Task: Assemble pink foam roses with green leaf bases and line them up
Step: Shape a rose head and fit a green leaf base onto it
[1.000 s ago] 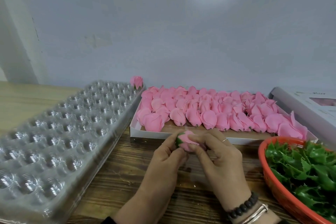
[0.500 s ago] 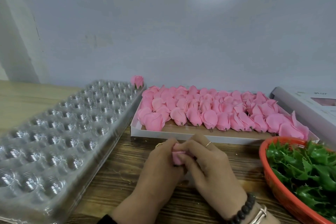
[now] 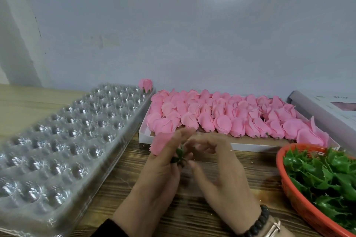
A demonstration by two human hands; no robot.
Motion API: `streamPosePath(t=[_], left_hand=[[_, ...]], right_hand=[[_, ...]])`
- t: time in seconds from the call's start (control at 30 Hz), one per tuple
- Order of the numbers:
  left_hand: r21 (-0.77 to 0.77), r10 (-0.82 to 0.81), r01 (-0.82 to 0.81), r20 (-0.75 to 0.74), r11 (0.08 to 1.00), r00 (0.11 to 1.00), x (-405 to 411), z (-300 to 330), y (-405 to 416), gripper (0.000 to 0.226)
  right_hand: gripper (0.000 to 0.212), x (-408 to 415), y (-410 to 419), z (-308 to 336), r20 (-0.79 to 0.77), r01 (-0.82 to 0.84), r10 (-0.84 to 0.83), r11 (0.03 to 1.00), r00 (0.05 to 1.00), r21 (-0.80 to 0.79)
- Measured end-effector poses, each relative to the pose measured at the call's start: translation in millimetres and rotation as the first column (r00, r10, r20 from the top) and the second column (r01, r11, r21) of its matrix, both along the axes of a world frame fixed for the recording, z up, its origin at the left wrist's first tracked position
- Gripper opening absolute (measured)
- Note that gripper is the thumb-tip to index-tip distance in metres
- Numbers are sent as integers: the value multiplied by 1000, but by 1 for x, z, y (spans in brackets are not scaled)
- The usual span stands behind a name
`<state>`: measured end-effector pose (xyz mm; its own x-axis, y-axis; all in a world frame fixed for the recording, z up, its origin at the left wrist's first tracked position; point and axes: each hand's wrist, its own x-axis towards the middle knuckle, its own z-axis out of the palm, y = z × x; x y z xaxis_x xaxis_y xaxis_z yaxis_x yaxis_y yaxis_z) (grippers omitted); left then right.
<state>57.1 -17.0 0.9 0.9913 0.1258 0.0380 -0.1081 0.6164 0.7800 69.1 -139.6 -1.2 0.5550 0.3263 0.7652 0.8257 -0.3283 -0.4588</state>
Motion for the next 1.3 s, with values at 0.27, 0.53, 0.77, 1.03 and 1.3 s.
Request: streamPosePath(t=[0.27,0.53,0.77,1.03,1.3], left_hand=[[-195,-125,105,-93,975,988,-7,2,-17,70],[-242,-177,155,-72,958,982,-3,1,-7,87],[-160,-104,94,-54,983,993,-4,2,-11,55],[-280,-230,191,-113,941,967,-4,1,-11,52],[-169,-64,37,-155,985,986,-1,-1,-13,37]], right_hand=[[25,-2,10,-3,-89,46,-53,996,995,-71],[20,1,8,-3,-520,-96,208,968,829,233],[40,3,8,-9,-433,-60,88,995,897,77],[19,1,6,-4,-544,-103,228,963,808,250],[30,0,10,-9,-447,-45,75,996,891,78]])
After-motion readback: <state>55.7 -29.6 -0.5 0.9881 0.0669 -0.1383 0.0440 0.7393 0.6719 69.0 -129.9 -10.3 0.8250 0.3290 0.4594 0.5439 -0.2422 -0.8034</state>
